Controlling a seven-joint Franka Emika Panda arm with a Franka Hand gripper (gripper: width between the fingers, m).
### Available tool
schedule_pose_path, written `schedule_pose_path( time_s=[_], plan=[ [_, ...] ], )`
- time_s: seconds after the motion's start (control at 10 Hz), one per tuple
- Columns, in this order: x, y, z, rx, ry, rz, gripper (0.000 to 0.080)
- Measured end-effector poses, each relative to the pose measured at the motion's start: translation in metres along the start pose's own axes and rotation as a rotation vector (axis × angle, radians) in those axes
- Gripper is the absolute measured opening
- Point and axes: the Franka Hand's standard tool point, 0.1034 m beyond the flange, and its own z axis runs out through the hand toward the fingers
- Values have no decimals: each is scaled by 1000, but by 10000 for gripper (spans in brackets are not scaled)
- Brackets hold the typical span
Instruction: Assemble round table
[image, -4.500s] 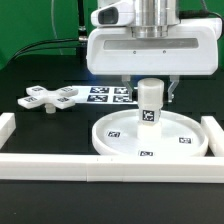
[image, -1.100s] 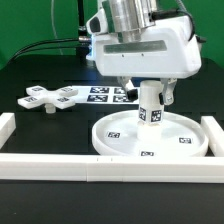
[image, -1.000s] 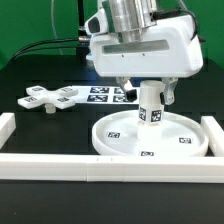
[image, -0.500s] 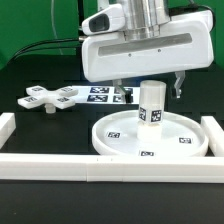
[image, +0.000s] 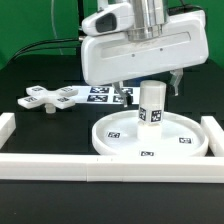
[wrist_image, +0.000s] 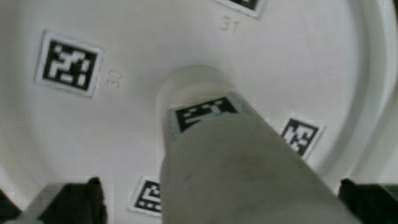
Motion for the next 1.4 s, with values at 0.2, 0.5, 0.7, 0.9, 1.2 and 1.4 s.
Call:
schedule_pose_path(
  time_s=[0.2, 0.5, 0.7, 0.9, 1.2, 1.4],
  plan=[
    [0, -5, 0, -15, -19, -194, 649],
    [-6, -1, 1, -1, -45, -401, 649],
    [-8, 2, 2, -6, -56, -522, 649],
    [-8, 4, 1, -17, -71, -678, 649],
    [7, -4, -2, -36, -121, -945, 649],
    [8, -7, 0, -45, -153, -1140, 649]
  ],
)
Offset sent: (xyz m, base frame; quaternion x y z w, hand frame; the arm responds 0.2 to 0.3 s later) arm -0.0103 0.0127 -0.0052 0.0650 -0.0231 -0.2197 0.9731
